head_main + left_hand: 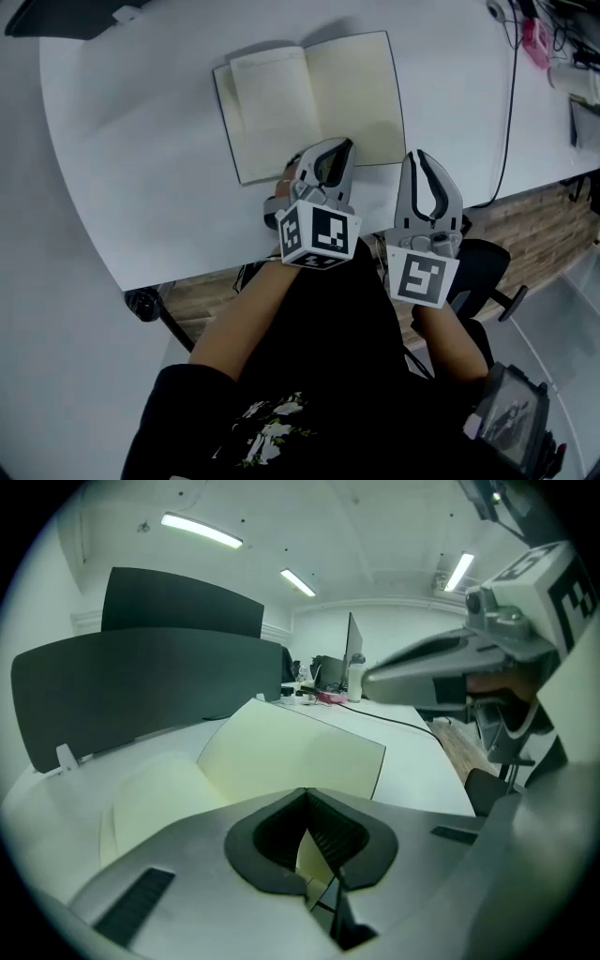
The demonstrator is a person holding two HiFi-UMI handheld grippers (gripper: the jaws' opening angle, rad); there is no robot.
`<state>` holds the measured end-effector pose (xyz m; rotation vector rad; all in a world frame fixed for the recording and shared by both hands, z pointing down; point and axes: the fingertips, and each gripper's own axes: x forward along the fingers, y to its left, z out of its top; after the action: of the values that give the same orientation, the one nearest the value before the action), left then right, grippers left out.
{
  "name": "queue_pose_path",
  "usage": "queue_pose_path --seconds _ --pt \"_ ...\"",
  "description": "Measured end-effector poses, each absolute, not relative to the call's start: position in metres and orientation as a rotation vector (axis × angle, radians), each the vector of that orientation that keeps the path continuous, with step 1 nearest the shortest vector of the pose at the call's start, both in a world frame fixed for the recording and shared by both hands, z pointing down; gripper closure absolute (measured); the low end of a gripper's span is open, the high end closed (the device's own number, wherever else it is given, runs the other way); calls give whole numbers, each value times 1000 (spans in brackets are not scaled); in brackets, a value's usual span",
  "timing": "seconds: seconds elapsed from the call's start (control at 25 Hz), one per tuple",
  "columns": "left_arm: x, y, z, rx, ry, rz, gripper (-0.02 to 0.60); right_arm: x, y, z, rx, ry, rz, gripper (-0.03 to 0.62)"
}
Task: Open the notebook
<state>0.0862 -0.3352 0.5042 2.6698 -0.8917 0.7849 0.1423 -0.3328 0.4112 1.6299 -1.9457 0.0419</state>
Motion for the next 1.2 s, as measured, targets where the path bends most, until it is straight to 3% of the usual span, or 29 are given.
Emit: queue_pose_path --seconds 0.12,0.4,0.52,0.84,0.88,0.92,1.2 --pt "88 -333 512 2665 -868 835 574 127 -346 401 1531 -2015 -90 522" --pt "72 -324 515 2672 -811 841 574 97 -398 496 1191 -1972 42 525" --pt "39 -320 518 2650 -870 850 574 90 -393 524 1128 -1937 116 526" --pt "-79 -342 465 2414 -1459 487 572 69 -371 541 1097 -1952 154 530" --pt "-88 -342 470 2373 -1481 496 541 69 -370 541 1108 -1951 165 531" --pt "-93 -343 475 2351 -1490 510 430 69 -369 541 1120 -1951 176 531" --pt "-79 -344 495 2278 -1379 501 371 72 -372 539 1150 -1947 185 531"
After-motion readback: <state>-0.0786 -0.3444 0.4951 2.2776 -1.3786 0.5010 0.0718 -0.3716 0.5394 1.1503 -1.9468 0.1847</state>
